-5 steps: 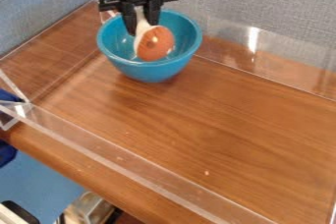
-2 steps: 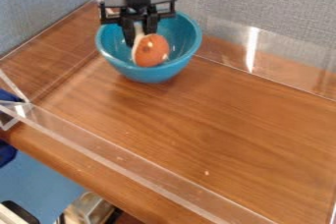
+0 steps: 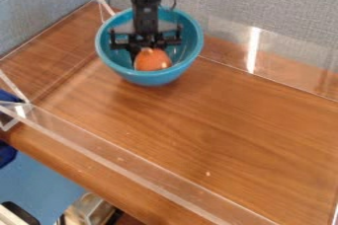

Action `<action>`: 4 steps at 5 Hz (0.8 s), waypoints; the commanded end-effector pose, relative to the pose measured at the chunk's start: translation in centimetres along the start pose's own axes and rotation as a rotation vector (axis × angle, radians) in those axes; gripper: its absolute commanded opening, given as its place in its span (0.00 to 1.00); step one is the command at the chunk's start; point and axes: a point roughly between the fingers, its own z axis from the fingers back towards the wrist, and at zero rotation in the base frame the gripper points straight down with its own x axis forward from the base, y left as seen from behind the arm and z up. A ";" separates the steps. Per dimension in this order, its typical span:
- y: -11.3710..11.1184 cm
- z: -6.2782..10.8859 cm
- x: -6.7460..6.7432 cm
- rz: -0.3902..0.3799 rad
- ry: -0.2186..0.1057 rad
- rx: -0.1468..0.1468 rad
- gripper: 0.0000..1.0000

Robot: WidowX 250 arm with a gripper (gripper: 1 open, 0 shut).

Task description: Put the mushroom in the blue bowl

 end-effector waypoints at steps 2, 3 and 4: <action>0.1 -0.6 4.5 0.088 -0.055 -0.010 0.00; 0.8 -0.8 6.0 0.124 -0.053 -0.004 1.00; 1.3 -0.7 5.9 0.133 -0.052 0.000 1.00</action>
